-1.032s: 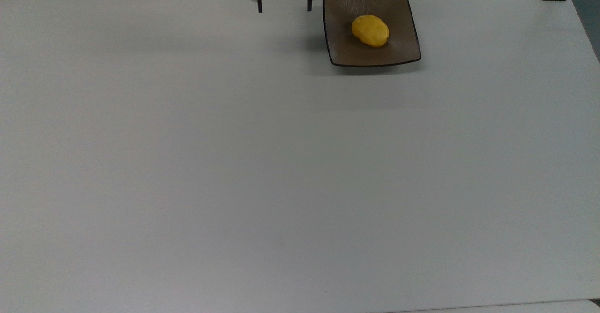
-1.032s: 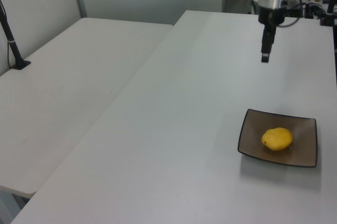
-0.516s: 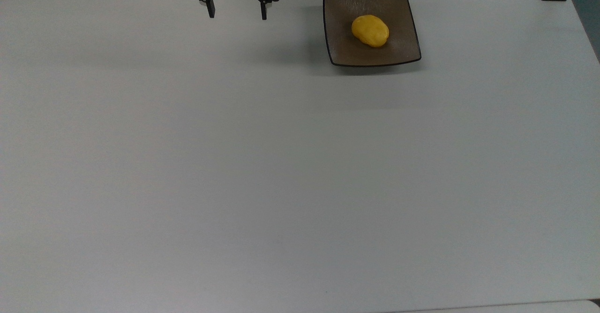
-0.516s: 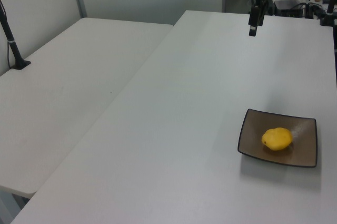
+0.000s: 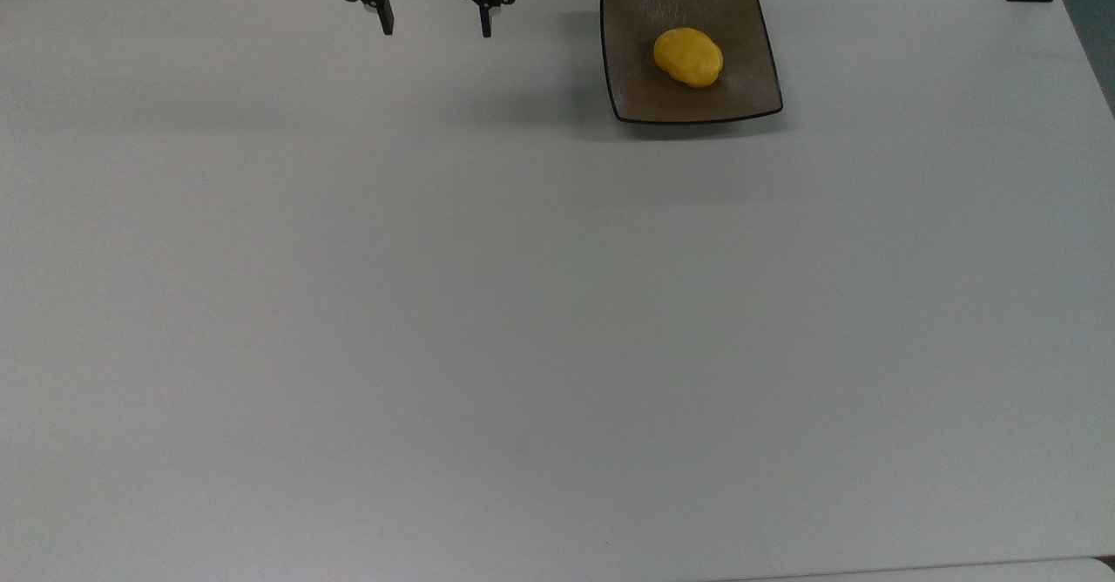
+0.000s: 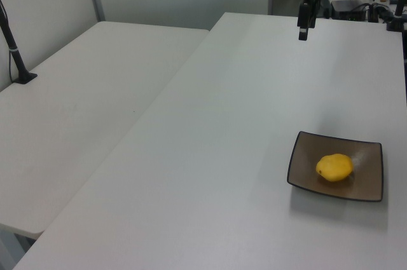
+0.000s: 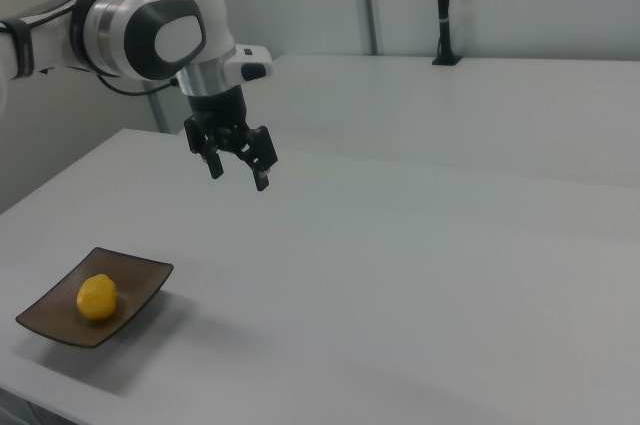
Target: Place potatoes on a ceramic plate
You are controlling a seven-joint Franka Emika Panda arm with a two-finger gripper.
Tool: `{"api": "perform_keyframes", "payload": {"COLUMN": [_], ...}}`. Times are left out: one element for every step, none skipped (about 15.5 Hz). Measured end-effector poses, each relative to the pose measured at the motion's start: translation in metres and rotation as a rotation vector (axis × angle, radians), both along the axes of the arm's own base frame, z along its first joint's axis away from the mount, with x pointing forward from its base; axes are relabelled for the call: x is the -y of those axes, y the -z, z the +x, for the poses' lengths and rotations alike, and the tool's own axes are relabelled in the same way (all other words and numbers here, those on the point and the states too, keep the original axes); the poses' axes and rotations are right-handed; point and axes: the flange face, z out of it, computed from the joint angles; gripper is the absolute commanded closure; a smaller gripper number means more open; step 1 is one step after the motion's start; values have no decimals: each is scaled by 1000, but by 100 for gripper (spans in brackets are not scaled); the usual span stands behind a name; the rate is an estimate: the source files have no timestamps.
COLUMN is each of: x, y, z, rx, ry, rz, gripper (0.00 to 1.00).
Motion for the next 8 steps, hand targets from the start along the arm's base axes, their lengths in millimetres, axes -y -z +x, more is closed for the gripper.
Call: {"api": "perform_keyframes", "payload": {"x": [-1, -2, -2, -2, -2, -1, -1, -1], "y": [0, 1, 2, 3, 4, 5, 6, 7], "z": [0, 0, 0, 1, 1, 2, 2, 3], "rx": [-1, -1, -3, -4, -6, -8, -11, -13], "ry": [-4, -6, -6, -6, -6, -7, -9, -11], "rz": [0, 0, 0, 0, -1, -1, -1, -1], "gripper": [0, 0, 0, 0, 0, 0, 0, 0]}}
